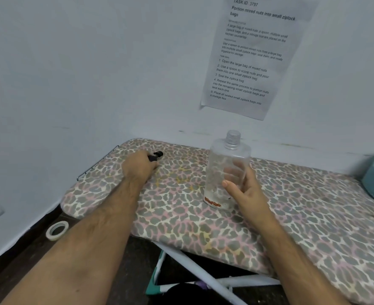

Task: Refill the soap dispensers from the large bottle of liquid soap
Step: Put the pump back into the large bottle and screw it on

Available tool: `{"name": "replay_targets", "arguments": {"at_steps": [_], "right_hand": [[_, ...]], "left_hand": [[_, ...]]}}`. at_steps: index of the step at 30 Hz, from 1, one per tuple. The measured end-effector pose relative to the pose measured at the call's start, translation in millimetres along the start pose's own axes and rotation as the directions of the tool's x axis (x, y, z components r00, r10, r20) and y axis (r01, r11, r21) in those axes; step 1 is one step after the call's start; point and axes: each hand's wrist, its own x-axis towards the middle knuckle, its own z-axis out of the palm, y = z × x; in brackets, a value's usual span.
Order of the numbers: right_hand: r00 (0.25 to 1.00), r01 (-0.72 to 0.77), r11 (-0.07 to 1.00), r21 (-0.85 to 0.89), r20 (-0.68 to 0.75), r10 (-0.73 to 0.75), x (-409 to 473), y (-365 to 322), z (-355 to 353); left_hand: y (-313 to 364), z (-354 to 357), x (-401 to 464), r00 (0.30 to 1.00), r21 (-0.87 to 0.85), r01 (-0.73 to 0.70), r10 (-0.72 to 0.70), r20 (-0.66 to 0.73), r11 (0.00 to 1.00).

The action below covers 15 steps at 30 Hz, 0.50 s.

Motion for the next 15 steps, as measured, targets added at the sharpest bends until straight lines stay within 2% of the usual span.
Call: {"name": "replay_targets", "arguments": {"at_steps": [4, 6, 8, 10, 13, 15], "right_hand": [[1.0, 0.001, 1.0, -0.001, 0.002, -0.001, 0.4, 1.3, -0.4], [1.0, -0.004, 1.0, 0.0, 0.005, 0.004, 0.2, 0.9, -0.3], [1.0, -0.007, 1.0, 0.002, 0.003, 0.007, -1.0, 0.3, 0.0], [1.0, -0.011, 1.0, 0.0, 0.002, 0.011, -2.2, 0.7, 0.3], [1.0, -0.01, 1.0, 0.005, 0.005, 0.01, -3.4, -0.1, -0.4], [1.0, -0.011, 1.0, 0.005, 0.01, 0.011, -4.4, -1.2, -0.5]], "left_hand": [[34.3, -14.0, -5.9, 0.987, -0.197, -0.14, 0.121, -0.107, 0.97], [56.0, -26.2, -8.8, 0.975, -0.355, -0.207, 0.165, -0.147, 0.912], [78.2, -41.7, -11.6, 0.971, -0.566, -0.238, 0.171, -0.169, 0.789], [100.2, -60.0, -14.5, 0.966, -0.739, -0.258, 0.187, -0.18, 0.623], [132.4, -91.2, -24.0, 0.947, -0.874, -0.295, 0.237, -0.215, 0.387], [150.4, -109.0, -33.0, 0.934, -0.907, -0.307, 0.271, -0.231, 0.287]]}}
